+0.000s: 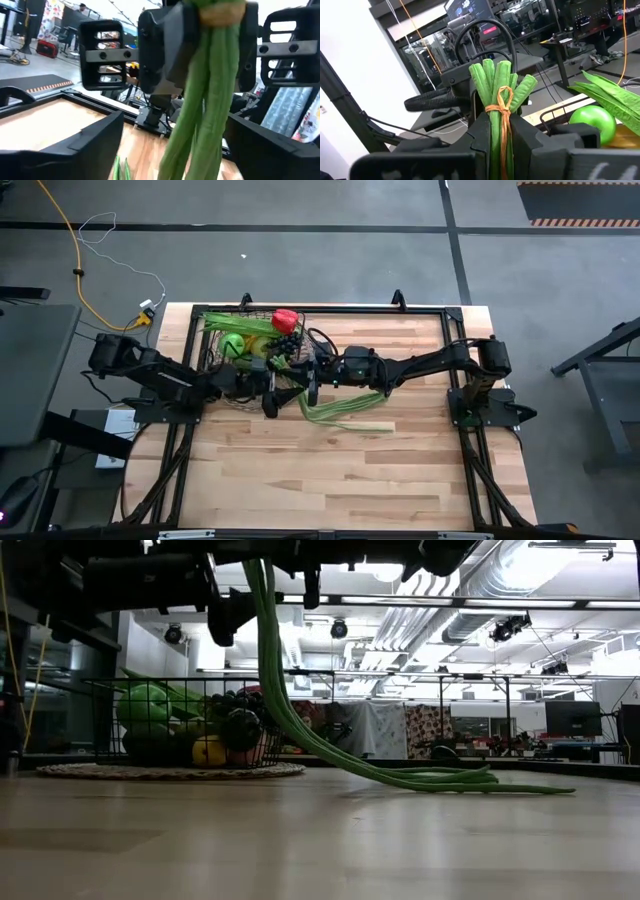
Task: Build produce basket
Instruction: Put the green beans into the wire basket
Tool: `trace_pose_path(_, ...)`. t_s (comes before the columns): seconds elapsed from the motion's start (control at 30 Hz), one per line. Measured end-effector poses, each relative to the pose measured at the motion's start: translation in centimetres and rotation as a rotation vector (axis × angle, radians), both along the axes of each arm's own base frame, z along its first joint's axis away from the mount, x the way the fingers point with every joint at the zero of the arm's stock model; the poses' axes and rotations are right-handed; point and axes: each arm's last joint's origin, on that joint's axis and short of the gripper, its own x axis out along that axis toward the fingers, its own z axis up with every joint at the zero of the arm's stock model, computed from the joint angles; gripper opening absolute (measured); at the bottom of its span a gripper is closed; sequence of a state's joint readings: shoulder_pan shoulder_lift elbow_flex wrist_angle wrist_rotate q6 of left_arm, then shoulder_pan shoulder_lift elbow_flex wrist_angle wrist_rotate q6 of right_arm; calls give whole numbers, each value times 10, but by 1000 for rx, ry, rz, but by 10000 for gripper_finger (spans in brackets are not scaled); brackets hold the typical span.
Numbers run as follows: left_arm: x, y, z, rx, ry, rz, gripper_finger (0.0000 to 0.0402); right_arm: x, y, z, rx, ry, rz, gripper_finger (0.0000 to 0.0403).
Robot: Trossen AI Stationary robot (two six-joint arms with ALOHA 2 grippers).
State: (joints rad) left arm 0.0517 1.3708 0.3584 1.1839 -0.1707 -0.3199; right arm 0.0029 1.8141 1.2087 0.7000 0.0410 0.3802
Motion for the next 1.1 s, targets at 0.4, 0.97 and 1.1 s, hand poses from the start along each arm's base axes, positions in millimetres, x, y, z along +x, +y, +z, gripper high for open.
trace_pose_path(0.4,4,12,0,13,19,-4,117,0,0,-3,-3,27,-3,31)
trace_pose_path(0.97,0,26,-4,8,75,-75,7,-22,-20,21,-28,135,46,235)
trace_pose_path(1.1,-16,31,-3,2,65,-41,11,-47,-24,45,-96,206,-17,261)
